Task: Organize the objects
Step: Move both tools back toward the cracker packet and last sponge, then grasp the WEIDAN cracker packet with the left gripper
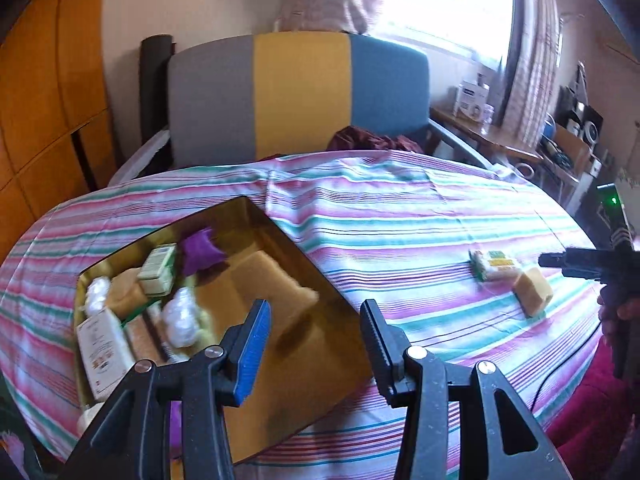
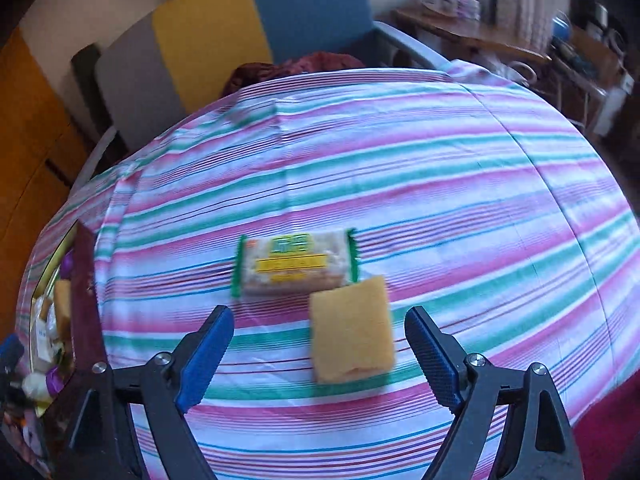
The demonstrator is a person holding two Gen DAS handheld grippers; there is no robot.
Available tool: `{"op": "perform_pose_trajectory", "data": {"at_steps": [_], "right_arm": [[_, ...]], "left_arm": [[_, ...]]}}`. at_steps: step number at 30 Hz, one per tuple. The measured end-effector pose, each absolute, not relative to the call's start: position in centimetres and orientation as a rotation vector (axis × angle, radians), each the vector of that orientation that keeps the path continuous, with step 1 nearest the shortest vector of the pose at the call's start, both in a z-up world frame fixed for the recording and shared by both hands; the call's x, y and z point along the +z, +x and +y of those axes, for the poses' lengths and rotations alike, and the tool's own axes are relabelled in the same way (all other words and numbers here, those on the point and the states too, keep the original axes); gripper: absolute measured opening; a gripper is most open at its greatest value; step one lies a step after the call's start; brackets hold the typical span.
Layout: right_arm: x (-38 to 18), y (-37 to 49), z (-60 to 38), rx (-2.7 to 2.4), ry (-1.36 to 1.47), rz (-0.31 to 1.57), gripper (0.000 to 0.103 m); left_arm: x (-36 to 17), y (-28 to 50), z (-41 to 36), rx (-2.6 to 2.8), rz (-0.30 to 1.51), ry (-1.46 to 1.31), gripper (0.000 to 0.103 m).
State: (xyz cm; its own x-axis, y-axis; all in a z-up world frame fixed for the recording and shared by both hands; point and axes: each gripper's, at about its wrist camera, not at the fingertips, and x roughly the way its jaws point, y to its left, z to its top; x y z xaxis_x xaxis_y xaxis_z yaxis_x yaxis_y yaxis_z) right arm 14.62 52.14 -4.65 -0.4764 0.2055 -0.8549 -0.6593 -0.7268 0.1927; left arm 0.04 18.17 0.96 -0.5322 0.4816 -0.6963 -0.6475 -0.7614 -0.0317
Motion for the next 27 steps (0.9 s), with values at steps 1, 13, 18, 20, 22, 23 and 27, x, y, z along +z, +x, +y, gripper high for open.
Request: {"op": "perform_pose_trajectory", "data": {"at_steps": [1,13,18,20,22,23,27], "right_arm": [[-5.0,14.9,52.8,2.199,-1.163,0.737,0.088],[-6.2,20.2,58.1,1.997,-0.876,1.086,0.089],[-6.4,20.8,58.6,1.970,-0.850,1.146,0.089],[-6.5,20.8,58.5,1.974,-0.852,1.160,0.089],[-6.6,20.6,58.4,1.981,-0.862,1.170,0.089],[-6.6,20.5,58.4,1.985,-0.865,1.175,0.089],[-6.9,20.5,58.4,2.002,-0.876,1.199,0.090]], "left_arm": [[0.9,0.2,18.7,2.262,0.312,-0.939,0.047],[-1.8,2.2,28.4,2.004,0.378,-1.051,0.051],[-2.7,3.3,33.5,1.917,0.525,-0.985,0.051],[-3.5,4.0,36.5,1.843,0.644,-0.941,0.052],[-4.2,4.4,38.9,1.784,0.732,-0.915,0.061],[-4.5,4.6,39.9,1.760,0.760,-0.899,0.066],[-5.7,5.6,43.9,1.616,0.877,-0.816,0.071]]}}
